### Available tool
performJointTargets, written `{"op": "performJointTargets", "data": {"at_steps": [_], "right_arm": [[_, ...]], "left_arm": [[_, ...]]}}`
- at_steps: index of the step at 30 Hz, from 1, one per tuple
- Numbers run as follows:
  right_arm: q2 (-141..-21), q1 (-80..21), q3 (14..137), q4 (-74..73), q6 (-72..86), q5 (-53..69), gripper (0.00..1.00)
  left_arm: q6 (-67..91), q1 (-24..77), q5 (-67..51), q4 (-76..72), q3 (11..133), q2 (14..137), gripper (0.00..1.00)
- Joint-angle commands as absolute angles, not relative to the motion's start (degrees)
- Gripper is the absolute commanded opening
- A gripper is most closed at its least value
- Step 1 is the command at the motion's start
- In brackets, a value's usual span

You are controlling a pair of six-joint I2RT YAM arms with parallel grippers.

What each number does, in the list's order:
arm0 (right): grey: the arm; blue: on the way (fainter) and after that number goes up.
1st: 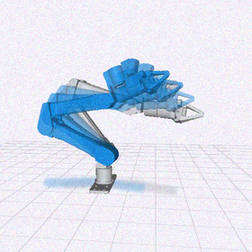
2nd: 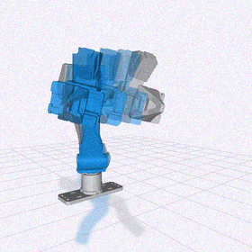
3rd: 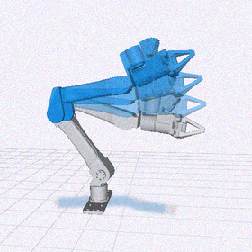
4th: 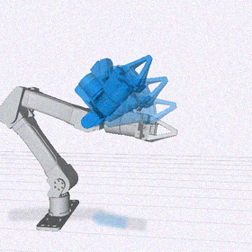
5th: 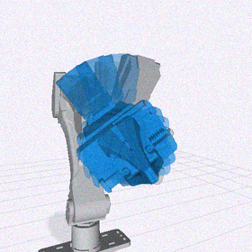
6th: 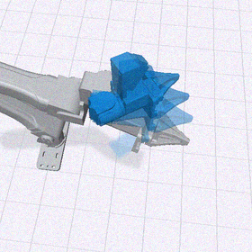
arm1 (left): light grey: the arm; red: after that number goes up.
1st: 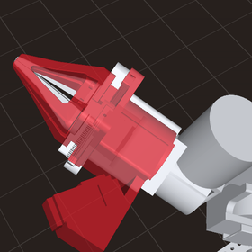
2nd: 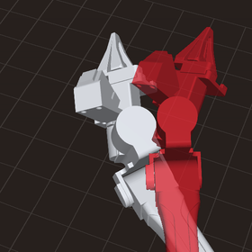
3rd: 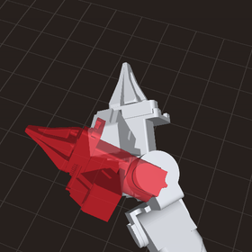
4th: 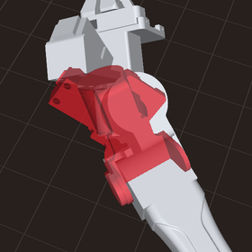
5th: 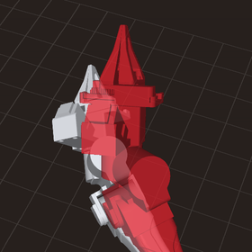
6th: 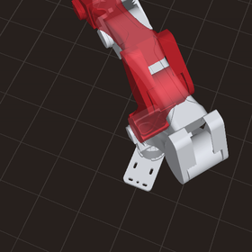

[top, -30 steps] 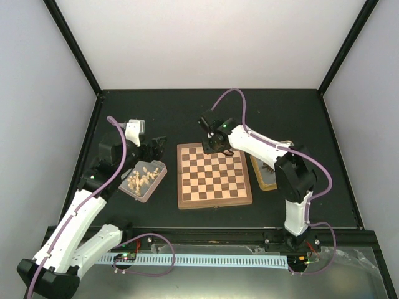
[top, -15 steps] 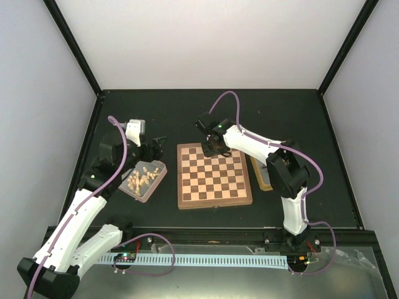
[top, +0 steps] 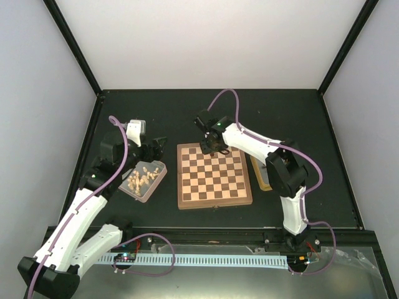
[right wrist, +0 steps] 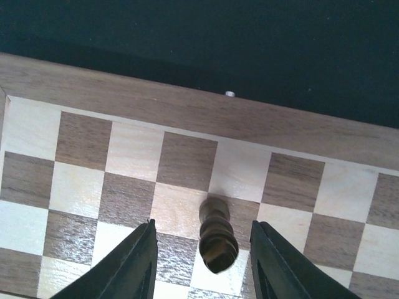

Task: Set up the chess pieces on the board
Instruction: Place the chess piece on the chessboard, then move the chess piece to the chessboard.

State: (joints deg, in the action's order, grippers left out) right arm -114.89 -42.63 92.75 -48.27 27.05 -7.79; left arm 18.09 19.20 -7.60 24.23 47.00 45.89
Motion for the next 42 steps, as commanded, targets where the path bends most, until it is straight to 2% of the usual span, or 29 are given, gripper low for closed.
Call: {"op": "performJointTargets", "data": {"at_steps": [1, 10, 17, 19, 42], "right_arm": [[-116.83, -42.88, 94.93, -49.00, 26.97, -7.75, 0.43], [-117.26, -42.84, 95.34, -51.17, 28.04, -9.49, 0.39], [-117.19, -42.87, 95.65, -51.65, 28.31, -9.12, 0.20], [-116.99, -42.85, 95.64, -51.19, 28.32, -8.74, 0.17], [-121.26, -42.83, 102.36, -51.54, 26.41, -9.04, 0.17]], "left_arm": [[17.84, 18.81, -6.61, 24.70, 47.11, 46.13, 0.94], [17.83, 18.72, -6.57, 24.72, 47.09, 46.04, 0.94], [17.84, 18.72, -6.68, 24.68, 47.10, 45.97, 0.94], [17.84, 18.72, -6.66, 24.64, 47.06, 45.97, 0.94], [17.88, 18.35, -6.82, 24.68, 46.90, 45.97, 0.94]]}}
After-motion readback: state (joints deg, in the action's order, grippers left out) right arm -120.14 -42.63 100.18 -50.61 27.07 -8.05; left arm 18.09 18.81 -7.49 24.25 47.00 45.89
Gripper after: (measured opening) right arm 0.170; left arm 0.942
